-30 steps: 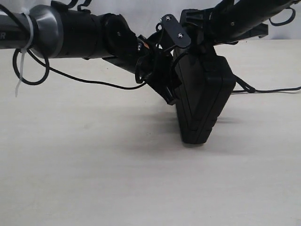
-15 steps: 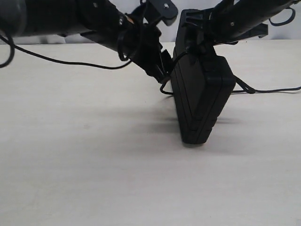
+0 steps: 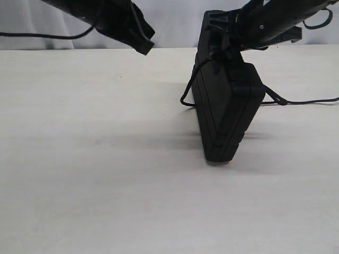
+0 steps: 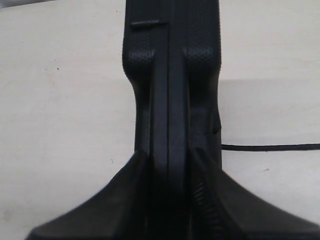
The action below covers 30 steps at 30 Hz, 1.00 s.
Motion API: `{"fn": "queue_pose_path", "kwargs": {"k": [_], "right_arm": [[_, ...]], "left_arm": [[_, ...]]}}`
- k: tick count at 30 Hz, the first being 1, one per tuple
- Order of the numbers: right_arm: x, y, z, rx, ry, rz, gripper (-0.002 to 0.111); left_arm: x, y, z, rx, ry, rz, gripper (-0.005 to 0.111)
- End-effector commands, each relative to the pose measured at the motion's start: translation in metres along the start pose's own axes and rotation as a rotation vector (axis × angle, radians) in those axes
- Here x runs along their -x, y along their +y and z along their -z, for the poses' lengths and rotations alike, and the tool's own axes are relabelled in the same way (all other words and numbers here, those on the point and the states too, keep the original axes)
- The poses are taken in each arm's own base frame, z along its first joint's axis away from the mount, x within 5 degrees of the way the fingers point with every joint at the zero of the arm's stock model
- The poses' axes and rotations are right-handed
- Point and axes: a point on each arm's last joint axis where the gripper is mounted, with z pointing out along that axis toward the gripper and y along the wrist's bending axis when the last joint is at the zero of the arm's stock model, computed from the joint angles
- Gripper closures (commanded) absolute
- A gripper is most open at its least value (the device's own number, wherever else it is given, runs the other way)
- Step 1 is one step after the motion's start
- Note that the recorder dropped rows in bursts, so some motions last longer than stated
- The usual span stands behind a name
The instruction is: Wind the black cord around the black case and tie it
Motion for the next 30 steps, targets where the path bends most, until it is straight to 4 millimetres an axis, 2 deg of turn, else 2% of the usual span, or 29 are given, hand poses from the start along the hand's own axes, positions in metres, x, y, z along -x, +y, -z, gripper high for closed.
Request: {"fn": "queue_pose_path", "kwargs": {"k": [1,5,14,23,30], "right_arm": [[0.005,0.003,0.004,0.024,-0.040,-0.005,0.104],[0.005,0.003,0.004,0.024,-0.040,-0.005,0.104],[0.005,0.003,0.004,0.024,-0.040,-0.005,0.104],[0.005,0.003,0.004,0.024,-0.040,-0.005,0.104],[0.005,0.003,0.004,0.024,-0.040,-0.005,0.104]], "left_arm": [[0.015,-0.005,0.043,0.068,-0.129,0.043,0.107],[0.007,-0.012,0.079,0.202,-0.289,0.079,0.107],[-0.049,-0.036,0.142,0.442,-0.543,0.115,0.107],[-0.082,-0.065,0.188,0.453,-0.642,0.109,0.107],[-0.110,-0.085,0.215,0.476,-0.732,0.099,0.107]]}}
